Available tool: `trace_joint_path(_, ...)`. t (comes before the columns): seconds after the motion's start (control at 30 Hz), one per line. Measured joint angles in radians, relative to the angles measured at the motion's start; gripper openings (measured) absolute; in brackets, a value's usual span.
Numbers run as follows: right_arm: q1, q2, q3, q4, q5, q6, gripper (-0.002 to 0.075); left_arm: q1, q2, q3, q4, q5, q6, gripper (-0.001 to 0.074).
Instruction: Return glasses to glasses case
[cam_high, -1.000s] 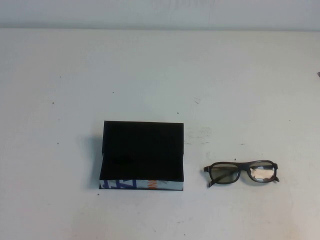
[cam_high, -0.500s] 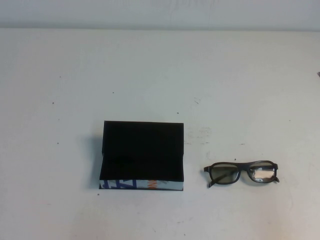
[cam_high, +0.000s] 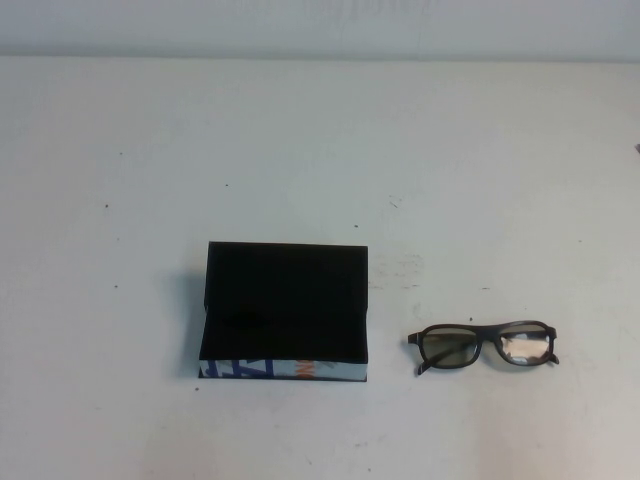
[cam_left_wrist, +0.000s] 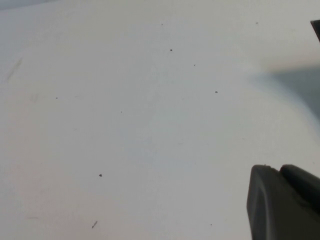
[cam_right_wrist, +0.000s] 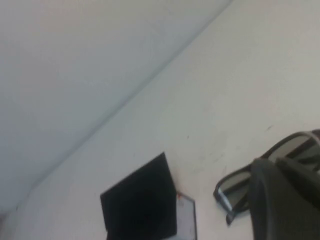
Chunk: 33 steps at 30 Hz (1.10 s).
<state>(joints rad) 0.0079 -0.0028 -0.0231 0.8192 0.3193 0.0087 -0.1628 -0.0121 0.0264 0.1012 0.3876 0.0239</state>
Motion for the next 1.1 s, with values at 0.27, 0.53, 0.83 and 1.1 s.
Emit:
trace_joint_path(0.27,0.000,0.312,-0.316,-0.133,0.473,-0.058,-0.0013,0.000,0.000,0.000,0.000,0.000,0.000,0.0001)
trace_joint_path(0.53,0.000,0.639,-0.571,-0.230,0.706,-0.230,-0.0013,0.000,0.000,0.000,0.000,0.000,0.000,0.0000)
trace_joint_path(0.83,0.132,0.897,-0.730,-0.338,0.740,-0.408,-0.0013,0.000,0.000,0.000,0.000,0.000,0.000,0.0000)
trace_joint_path(1.1,0.419,1.145,-0.878,-0.590,0.749,-0.492,-0.0013,0.000,0.000,0.000,0.000,0.000,0.000,0.0000)
